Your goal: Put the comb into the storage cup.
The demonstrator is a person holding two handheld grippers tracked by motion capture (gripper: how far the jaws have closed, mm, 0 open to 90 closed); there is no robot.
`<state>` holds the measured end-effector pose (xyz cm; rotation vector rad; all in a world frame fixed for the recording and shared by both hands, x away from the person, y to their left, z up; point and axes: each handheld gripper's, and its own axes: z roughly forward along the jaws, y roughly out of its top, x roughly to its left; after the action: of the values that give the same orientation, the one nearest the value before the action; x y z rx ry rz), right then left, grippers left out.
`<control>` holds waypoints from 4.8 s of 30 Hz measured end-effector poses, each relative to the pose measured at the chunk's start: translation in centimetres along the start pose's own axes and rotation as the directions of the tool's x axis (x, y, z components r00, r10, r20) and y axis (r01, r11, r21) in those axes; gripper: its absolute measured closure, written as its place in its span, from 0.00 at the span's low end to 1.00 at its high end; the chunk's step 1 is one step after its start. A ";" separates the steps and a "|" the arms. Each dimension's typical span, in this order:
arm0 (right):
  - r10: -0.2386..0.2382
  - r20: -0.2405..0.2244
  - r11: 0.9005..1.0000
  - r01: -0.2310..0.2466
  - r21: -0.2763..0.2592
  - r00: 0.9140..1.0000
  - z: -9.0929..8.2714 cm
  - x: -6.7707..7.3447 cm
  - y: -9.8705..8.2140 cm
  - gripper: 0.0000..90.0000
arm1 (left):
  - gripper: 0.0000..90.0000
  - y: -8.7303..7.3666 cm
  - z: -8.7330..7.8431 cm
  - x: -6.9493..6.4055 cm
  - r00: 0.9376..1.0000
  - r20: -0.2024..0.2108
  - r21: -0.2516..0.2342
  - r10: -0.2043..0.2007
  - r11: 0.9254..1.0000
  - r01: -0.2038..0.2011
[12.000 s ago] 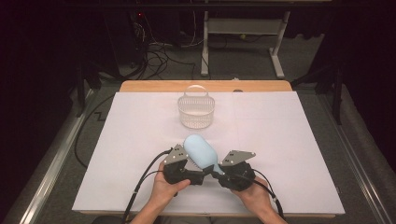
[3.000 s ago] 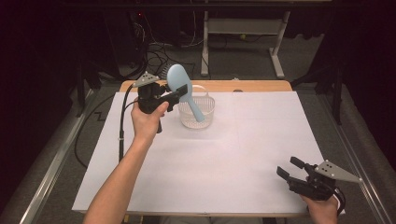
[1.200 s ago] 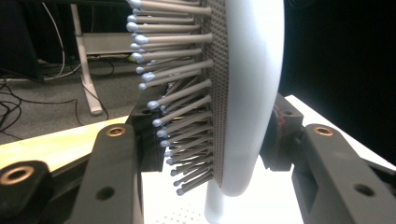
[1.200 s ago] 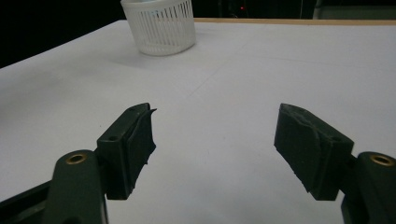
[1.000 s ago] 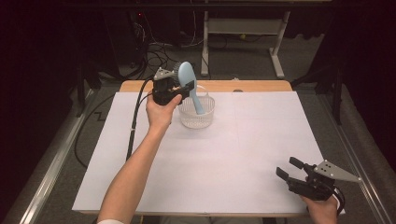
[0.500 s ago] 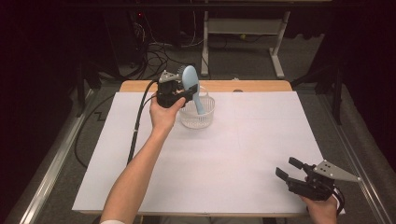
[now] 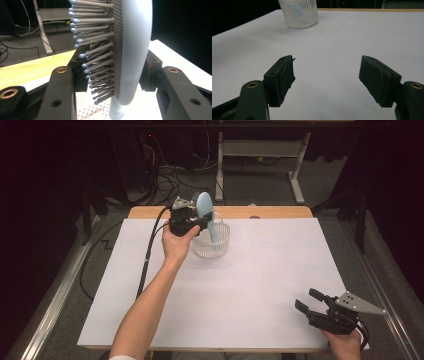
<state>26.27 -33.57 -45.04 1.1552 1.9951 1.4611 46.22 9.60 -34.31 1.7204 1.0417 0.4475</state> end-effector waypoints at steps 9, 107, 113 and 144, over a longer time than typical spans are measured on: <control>0.003 -0.003 1.000 -0.003 0.000 1.000 0.0 0.0 0.0 0.32 | 0.57 -0.2 0.2 0.0 1.000 0.000 0.006 0.003 1.000 -0.003; 0.002 -0.008 1.000 -0.002 0.007 1.000 0.1 0.1 0.0 0.32 | 0.35 -2.5 0.2 3.1 0.991 -0.129 0.130 0.043 0.991 -0.026; 0.003 -0.008 1.000 -0.003 0.007 1.000 0.1 0.1 0.0 0.32 | 0.33 -2.8 -0.1 3.6 0.990 -0.134 0.135 0.033 0.991 -0.015; 0.004 -0.007 1.000 -0.004 0.009 1.000 0.1 0.1 0.0 0.31 | 0.25 -3.8 -0.7 4.3 0.991 -0.133 0.159 -0.005 0.987 0.026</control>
<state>26.28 -33.45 -45.09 1.1603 2.0068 1.4619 46.55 13.86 -38.21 1.8426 1.2140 0.4846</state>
